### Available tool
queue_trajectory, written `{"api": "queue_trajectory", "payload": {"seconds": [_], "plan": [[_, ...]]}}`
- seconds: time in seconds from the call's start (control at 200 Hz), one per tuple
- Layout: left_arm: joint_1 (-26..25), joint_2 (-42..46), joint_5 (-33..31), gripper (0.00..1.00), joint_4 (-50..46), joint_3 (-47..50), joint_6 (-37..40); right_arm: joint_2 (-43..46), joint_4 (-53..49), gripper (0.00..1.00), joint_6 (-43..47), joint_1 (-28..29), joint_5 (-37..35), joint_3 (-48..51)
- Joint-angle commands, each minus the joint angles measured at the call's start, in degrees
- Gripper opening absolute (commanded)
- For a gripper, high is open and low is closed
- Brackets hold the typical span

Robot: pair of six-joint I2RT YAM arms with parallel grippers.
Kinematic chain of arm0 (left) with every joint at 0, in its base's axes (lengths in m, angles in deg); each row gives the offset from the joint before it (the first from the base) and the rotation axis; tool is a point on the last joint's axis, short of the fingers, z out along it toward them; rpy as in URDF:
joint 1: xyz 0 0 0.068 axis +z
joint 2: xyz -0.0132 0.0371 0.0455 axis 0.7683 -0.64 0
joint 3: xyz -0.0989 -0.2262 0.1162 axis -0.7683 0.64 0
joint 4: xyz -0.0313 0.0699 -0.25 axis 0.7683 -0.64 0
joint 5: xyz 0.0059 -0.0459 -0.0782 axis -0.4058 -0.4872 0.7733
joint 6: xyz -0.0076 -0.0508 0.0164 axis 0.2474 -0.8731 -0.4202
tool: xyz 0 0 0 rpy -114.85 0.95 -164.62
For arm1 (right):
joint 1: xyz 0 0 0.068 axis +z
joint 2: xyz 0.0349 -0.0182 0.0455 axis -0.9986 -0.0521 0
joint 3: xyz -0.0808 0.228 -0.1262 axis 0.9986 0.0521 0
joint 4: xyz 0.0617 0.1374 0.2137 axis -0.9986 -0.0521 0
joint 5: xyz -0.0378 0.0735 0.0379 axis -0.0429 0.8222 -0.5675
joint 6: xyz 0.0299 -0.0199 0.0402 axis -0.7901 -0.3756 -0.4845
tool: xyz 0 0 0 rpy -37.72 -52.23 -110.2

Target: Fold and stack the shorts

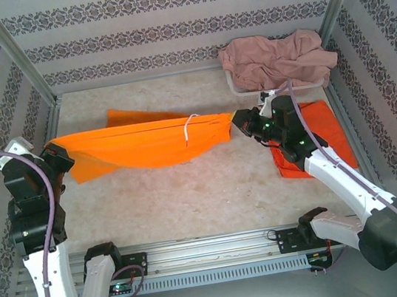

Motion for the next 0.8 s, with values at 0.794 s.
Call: {"api": "queue_trajectory", "payload": {"seconds": [0.794], "plan": [[0.9,-30.9,1.3,0.00,15.4,-2.6,1.4,-16.6,3.0,0.00,-5.7,-3.6,-7.5,-1.4]]}}
